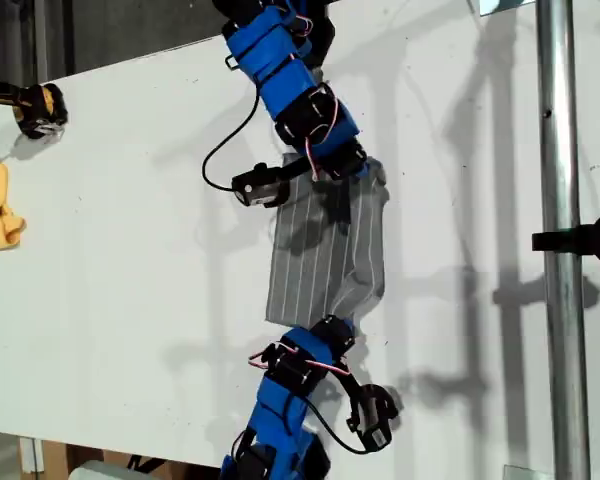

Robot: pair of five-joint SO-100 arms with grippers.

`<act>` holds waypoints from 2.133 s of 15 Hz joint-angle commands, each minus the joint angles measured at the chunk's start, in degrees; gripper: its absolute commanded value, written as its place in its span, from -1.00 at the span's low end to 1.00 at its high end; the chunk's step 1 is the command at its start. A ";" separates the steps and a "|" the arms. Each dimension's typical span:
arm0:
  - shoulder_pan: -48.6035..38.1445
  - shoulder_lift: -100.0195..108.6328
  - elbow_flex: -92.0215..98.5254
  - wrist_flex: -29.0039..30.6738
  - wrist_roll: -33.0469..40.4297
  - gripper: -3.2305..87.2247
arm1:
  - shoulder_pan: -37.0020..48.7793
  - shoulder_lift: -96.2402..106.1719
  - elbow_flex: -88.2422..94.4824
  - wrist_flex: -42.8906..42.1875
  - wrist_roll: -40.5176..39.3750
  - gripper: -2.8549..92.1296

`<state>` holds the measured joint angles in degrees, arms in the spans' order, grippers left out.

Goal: Grasp corners of a towel and fold twice.

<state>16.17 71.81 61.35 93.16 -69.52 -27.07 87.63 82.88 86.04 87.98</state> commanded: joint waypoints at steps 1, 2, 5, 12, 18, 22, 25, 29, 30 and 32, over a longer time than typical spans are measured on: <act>-5.01 4.57 1.85 0.26 2.37 -0.96 | 4.39 7.29 4.31 1.76 0.44 -0.94; -6.94 4.75 2.81 0.09 4.04 -0.96 | 6.68 8.70 5.98 2.90 -0.44 -0.94; -13.89 7.12 6.33 -0.62 8.53 -0.96 | 15.38 15.73 12.39 3.78 -6.15 -0.94; -30.67 10.63 7.29 -0.97 21.45 -0.96 | 37.71 29.00 18.81 6.68 -23.20 -0.94; -36.47 9.67 11.43 -4.22 26.02 -0.96 | 46.05 30.59 22.59 2.64 -33.13 -0.94; -32.96 10.02 16.70 -6.77 22.59 -0.96 | 36.47 31.55 29.88 -1.23 -26.37 -0.94; -29.53 9.67 18.72 -8.17 19.34 -0.96 | 29.79 31.11 31.73 -1.85 -21.45 -0.94; -26.28 8.53 20.13 -8.79 15.82 -0.96 | 24.17 30.59 37.00 -4.48 -16.61 -0.94; -25.58 7.56 20.13 -8.88 14.94 -0.96 | 23.29 30.50 38.23 -5.27 -15.64 -0.94; -24.61 4.75 20.57 -9.93 13.45 -0.96 | 22.24 30.15 41.48 -7.82 -14.24 -0.94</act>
<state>-9.23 76.64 82.09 83.67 -55.20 -3.96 116.72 123.57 79.10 72.86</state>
